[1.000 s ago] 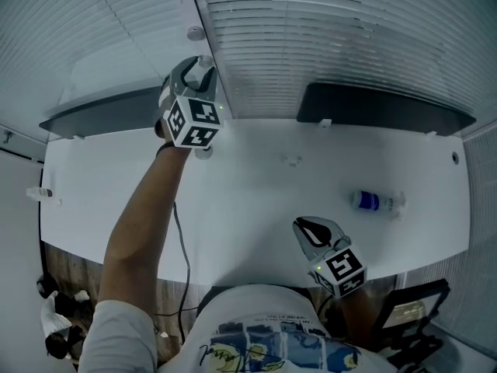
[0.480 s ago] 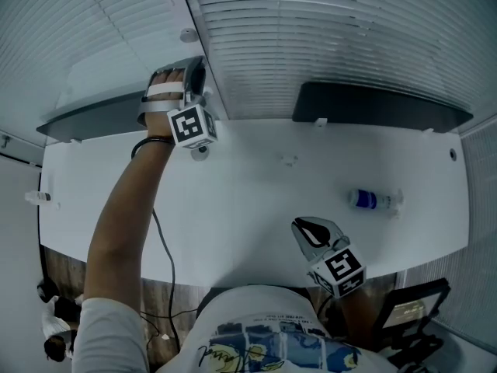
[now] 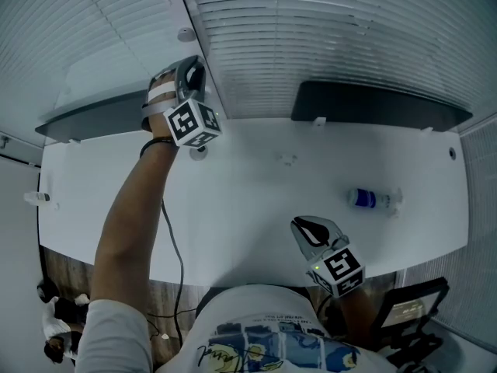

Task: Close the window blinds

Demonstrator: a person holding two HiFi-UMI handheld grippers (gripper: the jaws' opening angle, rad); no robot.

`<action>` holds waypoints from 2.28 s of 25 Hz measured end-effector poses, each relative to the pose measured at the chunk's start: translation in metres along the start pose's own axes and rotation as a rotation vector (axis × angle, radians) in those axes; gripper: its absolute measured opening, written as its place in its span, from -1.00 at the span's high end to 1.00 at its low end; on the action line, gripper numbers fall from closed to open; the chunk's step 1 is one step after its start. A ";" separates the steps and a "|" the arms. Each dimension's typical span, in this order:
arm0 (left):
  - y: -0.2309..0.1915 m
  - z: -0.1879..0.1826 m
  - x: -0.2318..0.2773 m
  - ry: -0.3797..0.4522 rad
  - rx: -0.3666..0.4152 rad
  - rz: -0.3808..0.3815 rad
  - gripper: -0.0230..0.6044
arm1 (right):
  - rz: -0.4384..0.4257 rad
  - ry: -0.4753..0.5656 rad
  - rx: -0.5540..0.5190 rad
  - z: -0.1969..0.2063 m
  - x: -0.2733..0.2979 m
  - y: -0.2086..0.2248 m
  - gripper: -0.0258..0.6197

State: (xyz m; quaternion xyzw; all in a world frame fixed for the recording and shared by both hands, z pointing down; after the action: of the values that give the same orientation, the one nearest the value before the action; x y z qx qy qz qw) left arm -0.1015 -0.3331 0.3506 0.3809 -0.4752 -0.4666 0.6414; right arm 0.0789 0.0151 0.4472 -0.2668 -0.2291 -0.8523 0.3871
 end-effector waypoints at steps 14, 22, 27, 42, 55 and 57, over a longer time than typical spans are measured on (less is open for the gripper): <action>-0.015 0.008 -0.002 -0.034 -0.942 0.124 0.53 | -0.002 -0.004 0.005 0.002 0.000 0.000 0.87; -0.016 0.018 -0.001 0.032 -1.492 0.265 0.53 | -0.001 -0.003 0.007 0.002 0.000 0.001 0.87; -0.015 0.019 0.000 0.044 -1.534 0.302 0.53 | -0.003 -0.001 0.005 0.002 0.001 0.000 0.87; -0.009 -0.001 -0.012 0.035 -0.446 0.100 0.37 | -0.002 0.000 0.003 0.000 0.001 0.000 0.87; 0.011 0.005 0.002 0.019 0.383 -0.018 0.38 | 0.000 -0.003 0.006 0.001 0.001 0.001 0.87; 0.012 0.006 0.003 0.023 0.458 -0.039 0.43 | 0.003 -0.004 0.007 0.002 0.000 0.002 0.87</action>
State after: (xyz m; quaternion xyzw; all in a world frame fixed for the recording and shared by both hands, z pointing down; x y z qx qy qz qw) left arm -0.1038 -0.3328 0.3636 0.5307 -0.5540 -0.3546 0.5345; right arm 0.0809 0.0147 0.4490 -0.2674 -0.2324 -0.8505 0.3888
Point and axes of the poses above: the fingertips, and each gripper's own axes: x forward along the fingers, y to its right, z out of its underside, the point moved 4 cm from there along -x, backward along the fingers, and after that the axes turned 7 degrees about -y, right-handed, at the moved point
